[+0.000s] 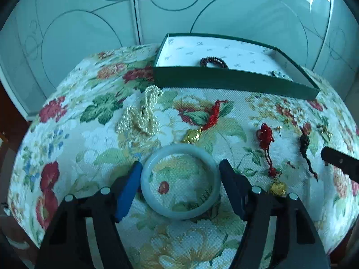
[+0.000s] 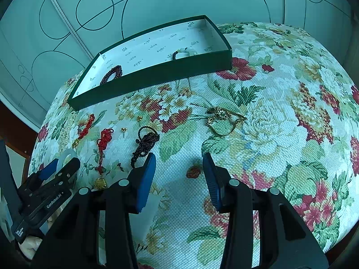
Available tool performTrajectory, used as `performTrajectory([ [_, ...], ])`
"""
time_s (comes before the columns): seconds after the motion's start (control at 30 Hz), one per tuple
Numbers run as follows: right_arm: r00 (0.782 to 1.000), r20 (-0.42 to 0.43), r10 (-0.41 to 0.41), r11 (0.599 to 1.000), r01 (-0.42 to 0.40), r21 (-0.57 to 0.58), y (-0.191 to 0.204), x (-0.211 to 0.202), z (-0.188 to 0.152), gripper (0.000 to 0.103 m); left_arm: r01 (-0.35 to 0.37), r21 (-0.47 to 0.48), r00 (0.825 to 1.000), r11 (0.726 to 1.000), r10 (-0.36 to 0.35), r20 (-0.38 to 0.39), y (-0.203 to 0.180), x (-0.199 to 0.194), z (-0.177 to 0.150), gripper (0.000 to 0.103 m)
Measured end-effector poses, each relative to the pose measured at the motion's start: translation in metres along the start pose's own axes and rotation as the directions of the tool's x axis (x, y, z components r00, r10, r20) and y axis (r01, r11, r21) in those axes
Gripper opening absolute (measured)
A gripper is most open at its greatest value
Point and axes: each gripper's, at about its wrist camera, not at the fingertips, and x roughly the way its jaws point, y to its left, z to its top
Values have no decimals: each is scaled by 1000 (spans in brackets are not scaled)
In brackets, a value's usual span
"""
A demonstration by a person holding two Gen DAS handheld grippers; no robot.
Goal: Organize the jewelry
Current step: 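Grasp the pale jade bangle with the left tool while the right tool grasps the black cord pendant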
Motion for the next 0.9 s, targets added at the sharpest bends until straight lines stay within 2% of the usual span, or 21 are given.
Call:
performTrajectory([
  [0.13, 1000, 1, 0, 1000, 0, -4, 0, 0, 0, 43, 3, 2, 1000, 1000, -3, 1, 1, -2, 0, 70],
  [0.3, 1000, -1, 1, 1000, -1, -22, 7, -1, 0, 43, -51, 10, 999, 999, 51, 14, 3, -3, 0, 70],
  [0.57, 1000, -18, 21, 997, -22, -76, 30, 12, 2, 43, -48, -27, 999, 998, 48, 12, 16, -2, 5, 70],
  [0.83, 999, 11, -53, 990, 54, -132, 45, 27, 11, 43, -28, -52, 1000, 998, 28, 9, 22, 0, 10, 70],
  [0.9, 997, 23, -78, 984, 80, -159, 48, 28, 9, 40, -27, -59, 1000, 998, 27, 5, 23, 1, 9, 70],
])
